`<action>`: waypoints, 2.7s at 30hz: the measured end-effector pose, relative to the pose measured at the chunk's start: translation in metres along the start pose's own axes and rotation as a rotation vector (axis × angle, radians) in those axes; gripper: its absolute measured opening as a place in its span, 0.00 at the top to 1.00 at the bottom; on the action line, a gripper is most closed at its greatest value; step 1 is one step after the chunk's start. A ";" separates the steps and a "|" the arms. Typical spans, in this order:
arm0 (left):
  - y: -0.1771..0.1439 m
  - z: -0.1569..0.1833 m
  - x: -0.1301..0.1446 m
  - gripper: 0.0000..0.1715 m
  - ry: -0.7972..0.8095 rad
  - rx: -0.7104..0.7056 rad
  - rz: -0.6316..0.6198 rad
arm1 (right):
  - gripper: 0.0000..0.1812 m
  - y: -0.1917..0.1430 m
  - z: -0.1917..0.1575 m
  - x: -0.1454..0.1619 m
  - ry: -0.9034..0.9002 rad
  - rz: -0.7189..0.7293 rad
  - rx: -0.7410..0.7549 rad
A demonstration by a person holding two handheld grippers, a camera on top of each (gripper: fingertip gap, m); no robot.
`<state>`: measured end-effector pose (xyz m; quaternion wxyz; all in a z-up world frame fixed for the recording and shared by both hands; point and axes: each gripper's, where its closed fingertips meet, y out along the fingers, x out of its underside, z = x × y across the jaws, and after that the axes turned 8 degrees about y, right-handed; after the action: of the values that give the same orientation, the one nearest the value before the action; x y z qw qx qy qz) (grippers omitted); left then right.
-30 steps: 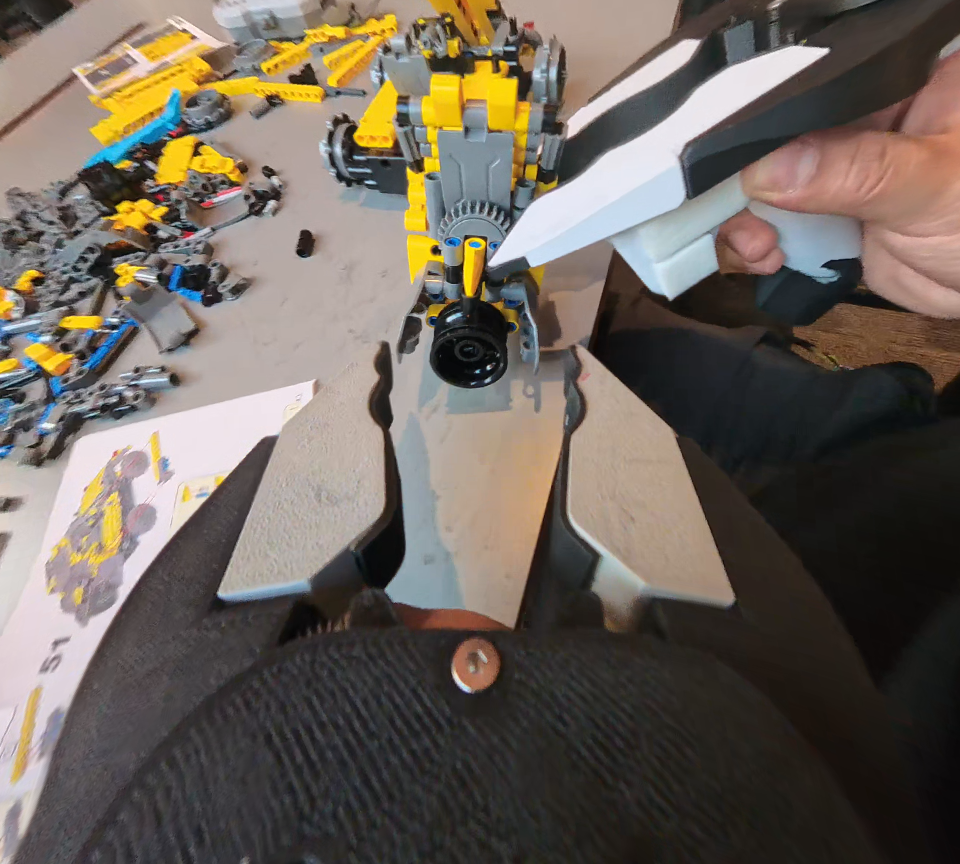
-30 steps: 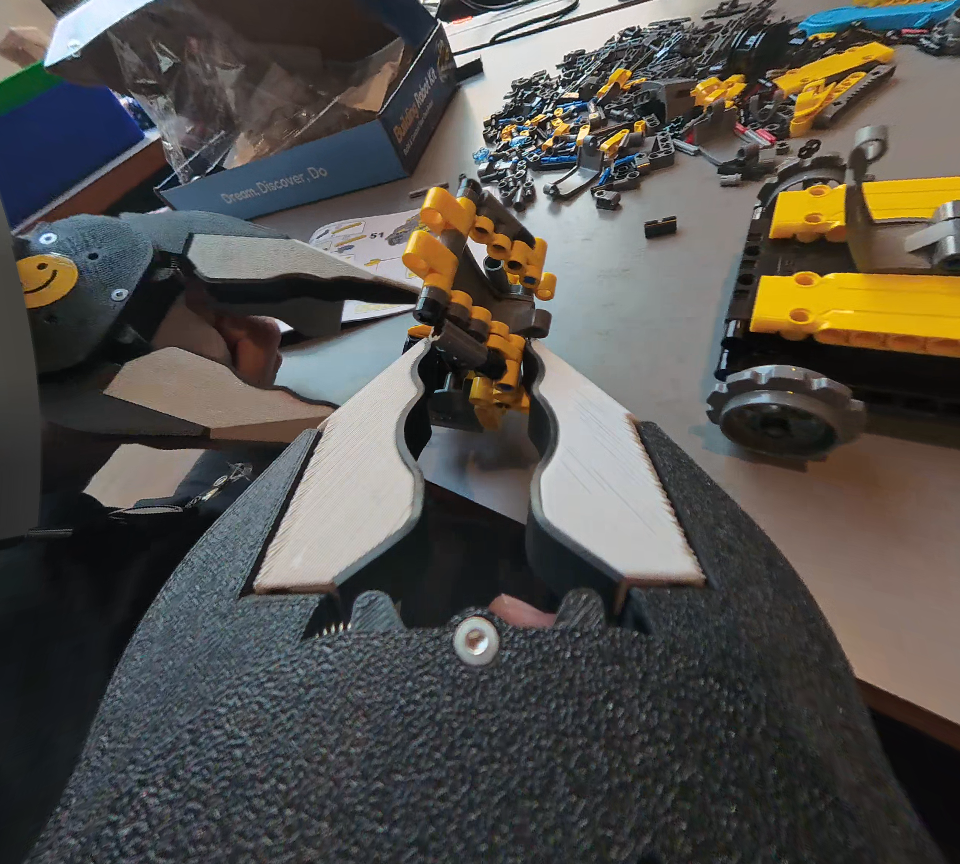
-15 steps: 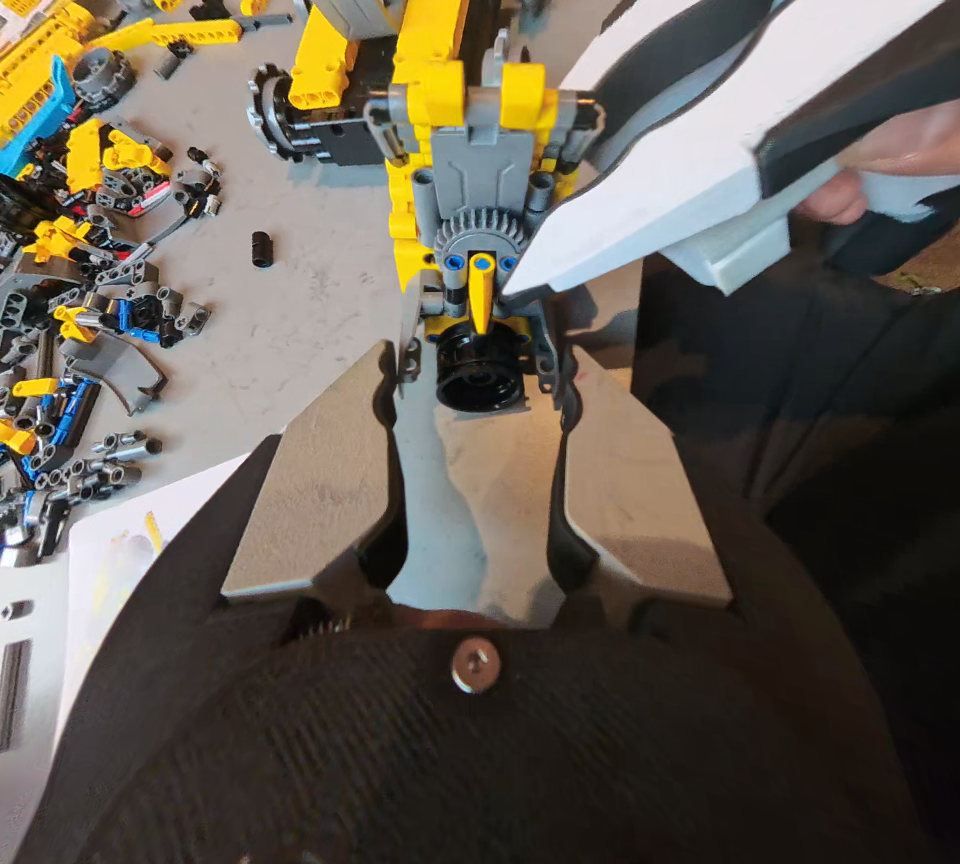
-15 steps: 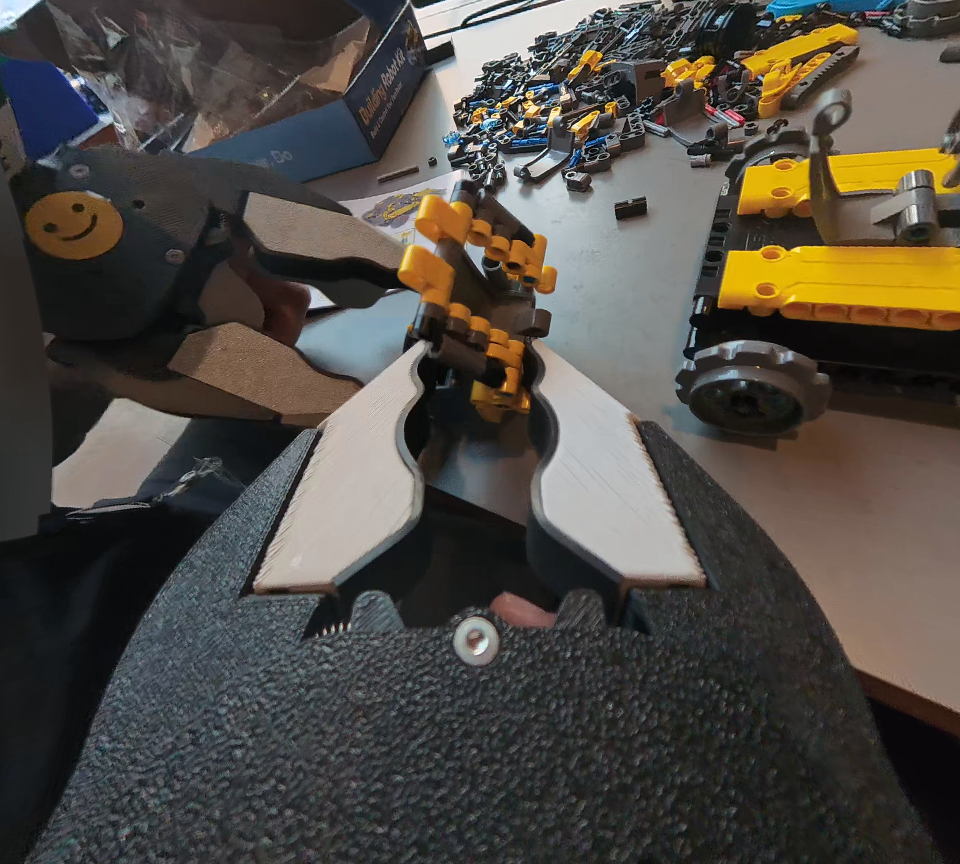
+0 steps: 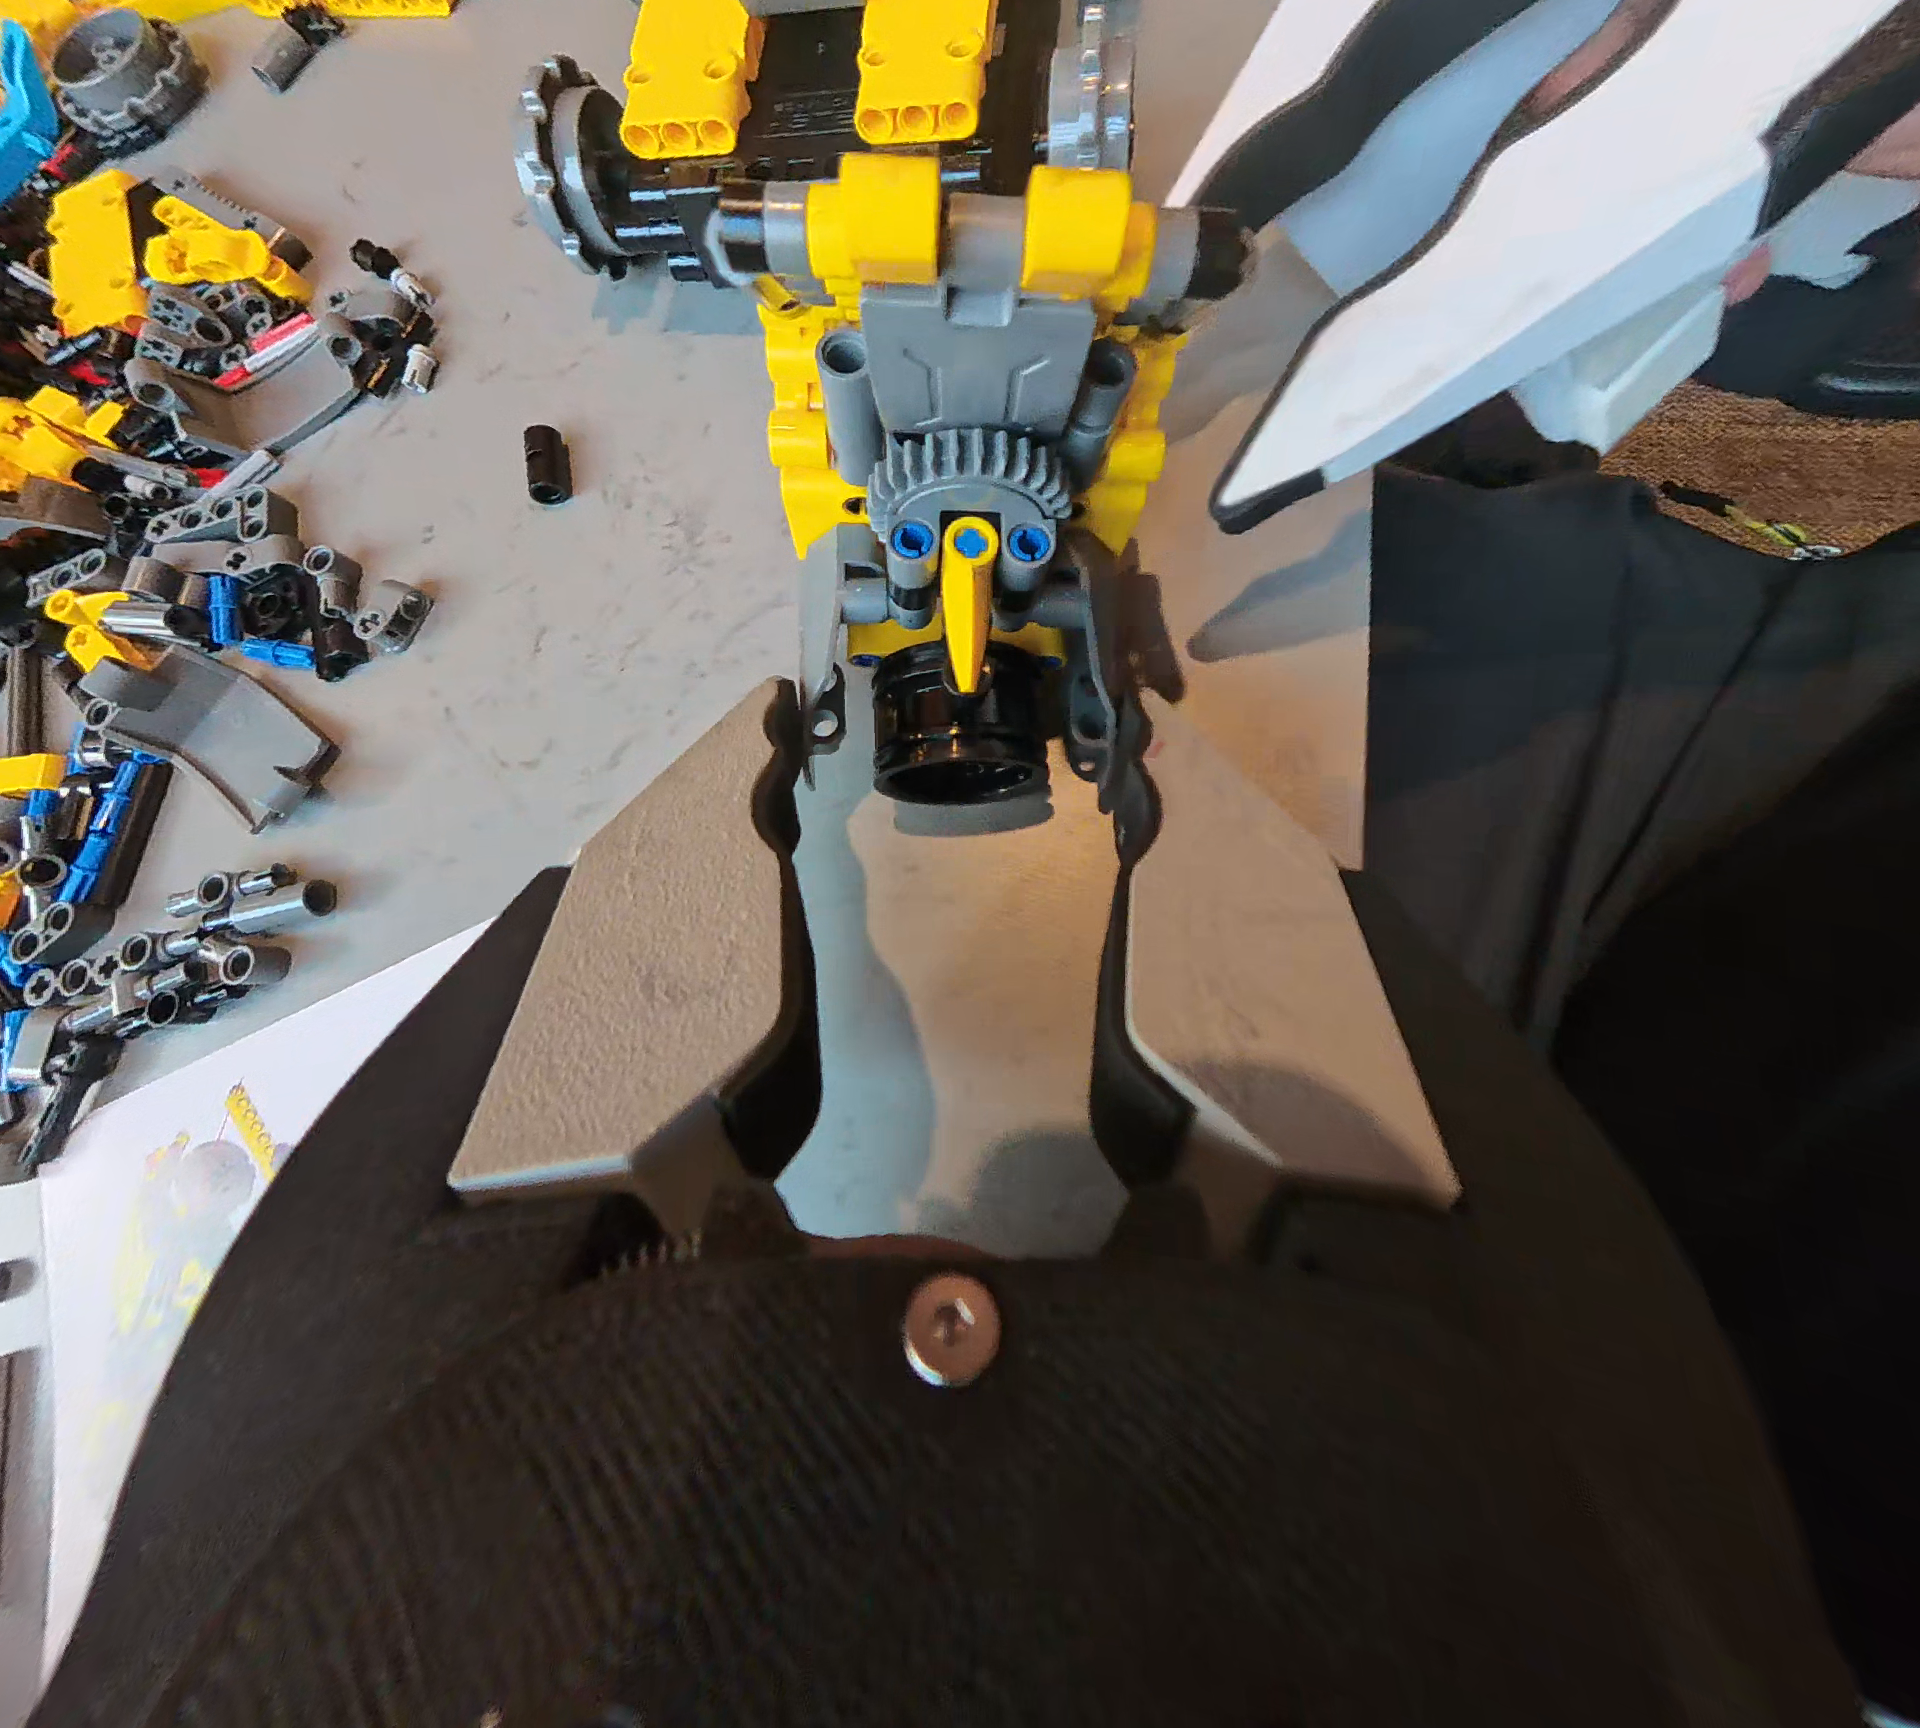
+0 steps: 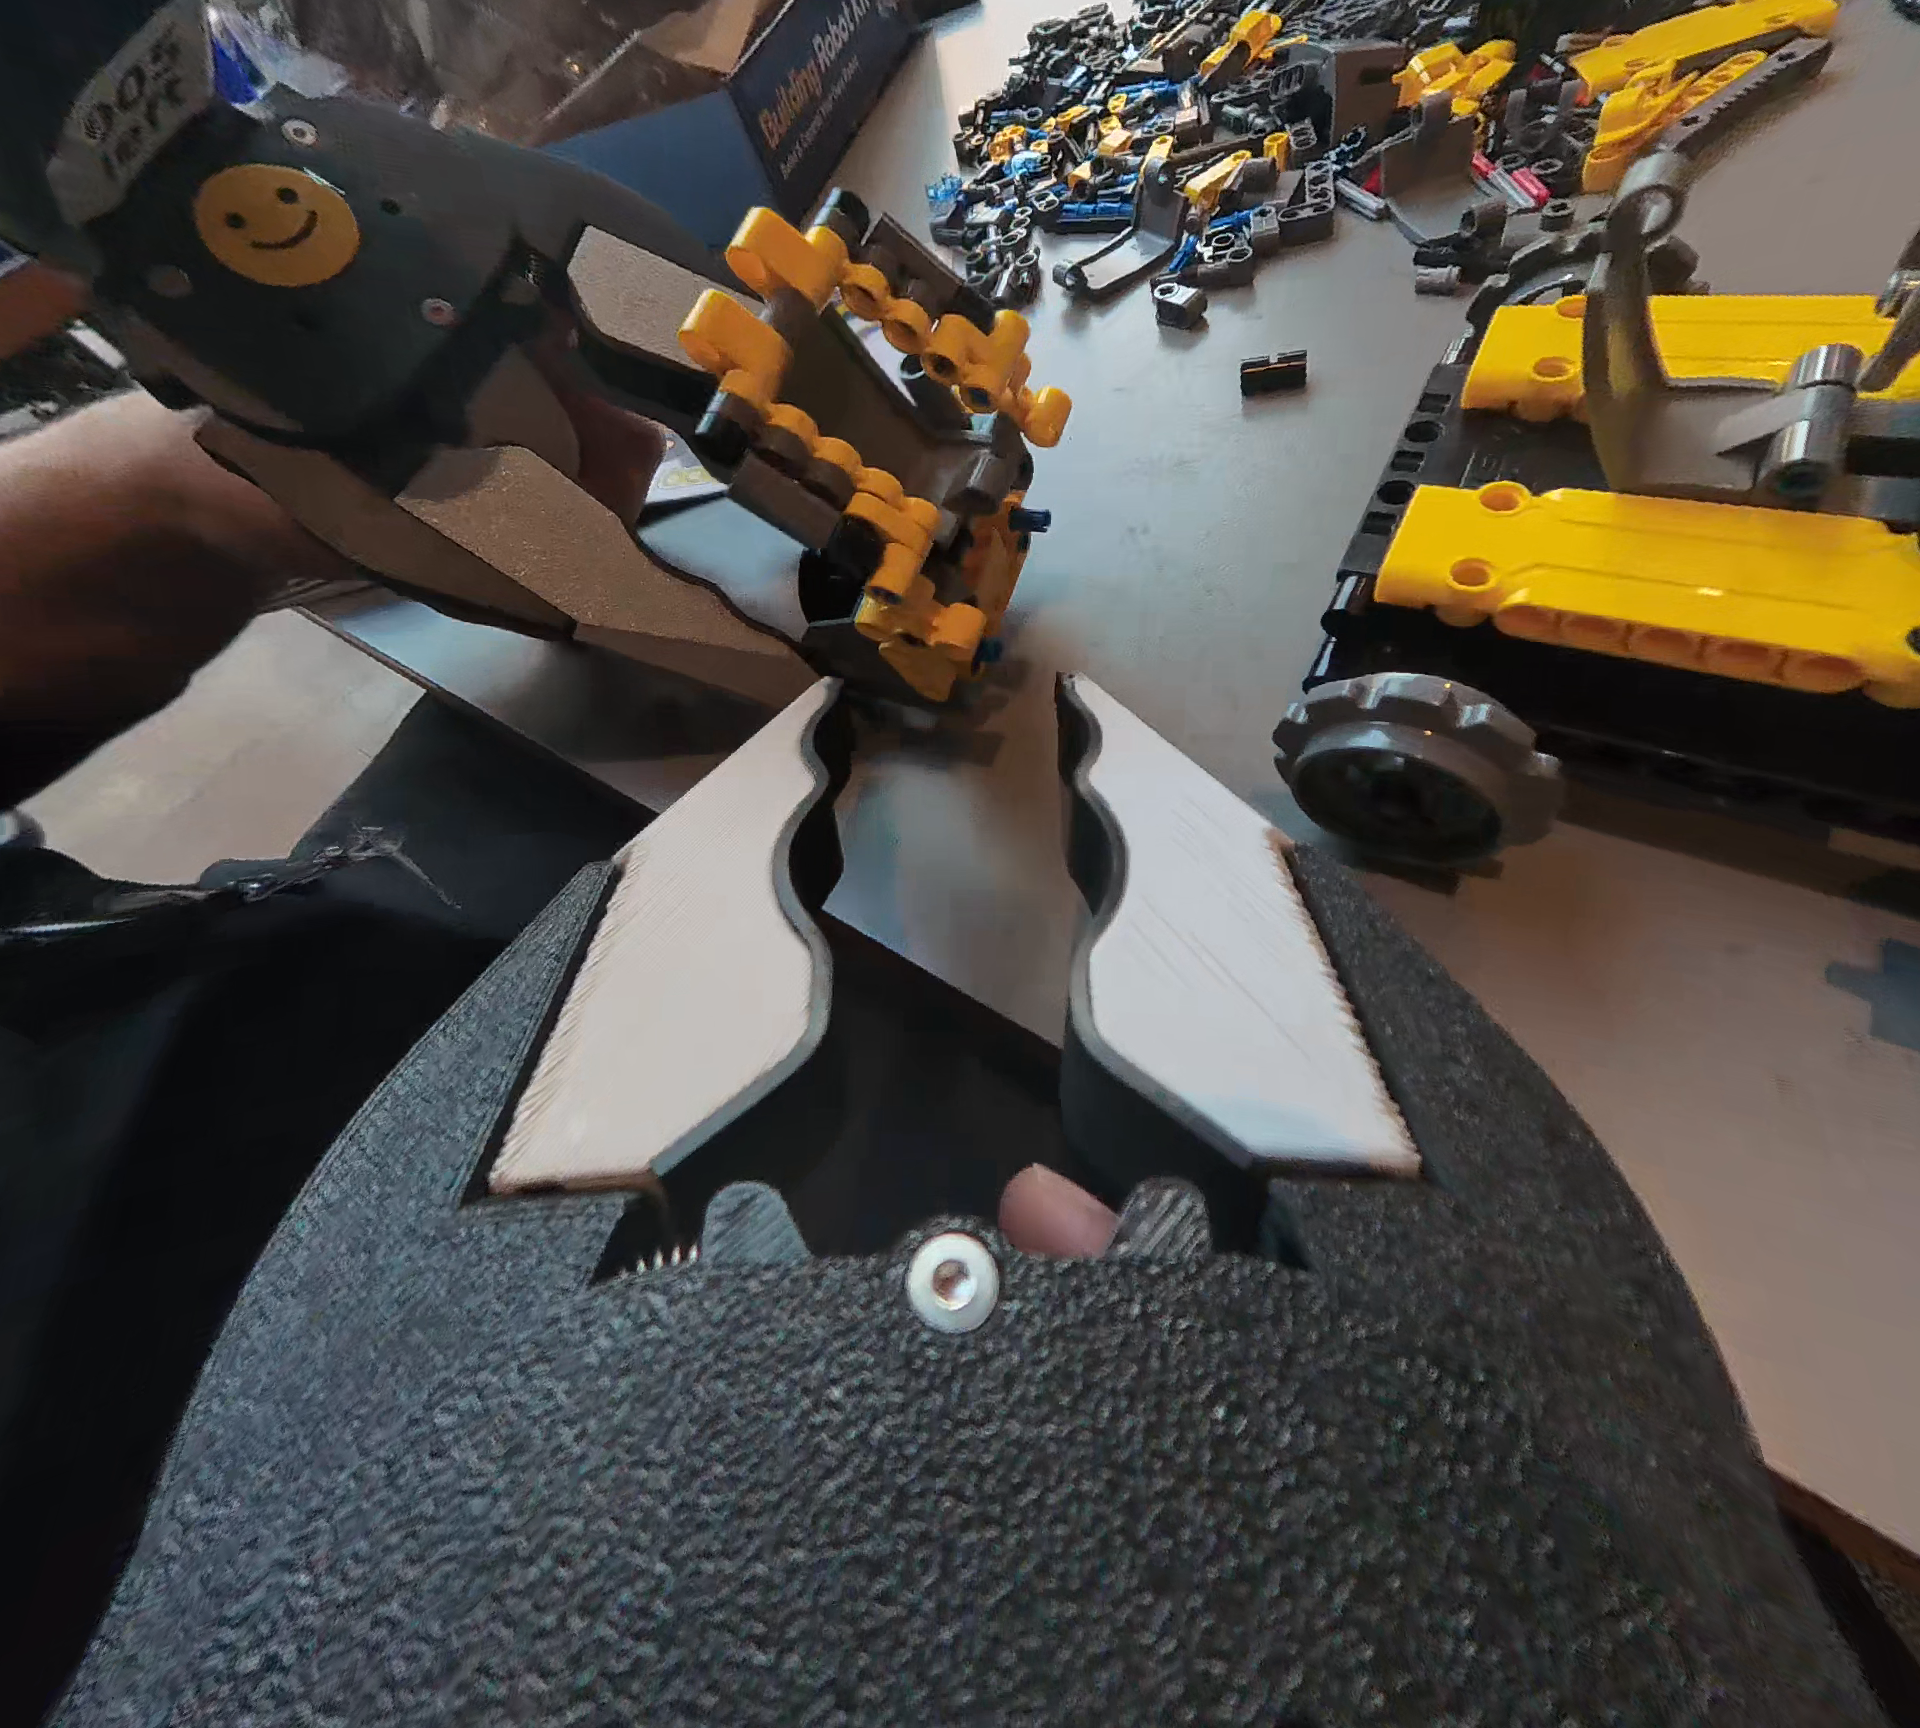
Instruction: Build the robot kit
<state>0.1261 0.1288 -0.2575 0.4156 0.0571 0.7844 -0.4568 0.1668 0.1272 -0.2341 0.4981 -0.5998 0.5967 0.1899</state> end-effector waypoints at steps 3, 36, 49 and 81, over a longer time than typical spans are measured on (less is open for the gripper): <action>-0.002 0.000 0.003 0.66 -0.035 0.013 -0.007 | 0.80 -0.003 -0.001 0.000 -0.061 0.024 0.031; -0.016 -0.001 -0.028 0.66 -0.127 0.145 0.192 | 0.92 -0.010 -0.006 -0.005 0.024 0.084 -0.162; -0.025 -0.015 -0.043 0.66 -0.223 0.054 0.350 | 0.89 -0.018 -0.008 -0.013 -0.048 0.140 -0.119; 0.036 -0.053 -0.059 0.66 0.123 -0.332 0.102 | 0.66 -0.072 0.160 -0.054 0.103 0.077 0.089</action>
<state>0.1501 0.2072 -0.2278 0.3930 0.0551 0.8692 -0.2950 0.2792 0.2726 -0.2323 0.4851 -0.5625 0.6523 0.1510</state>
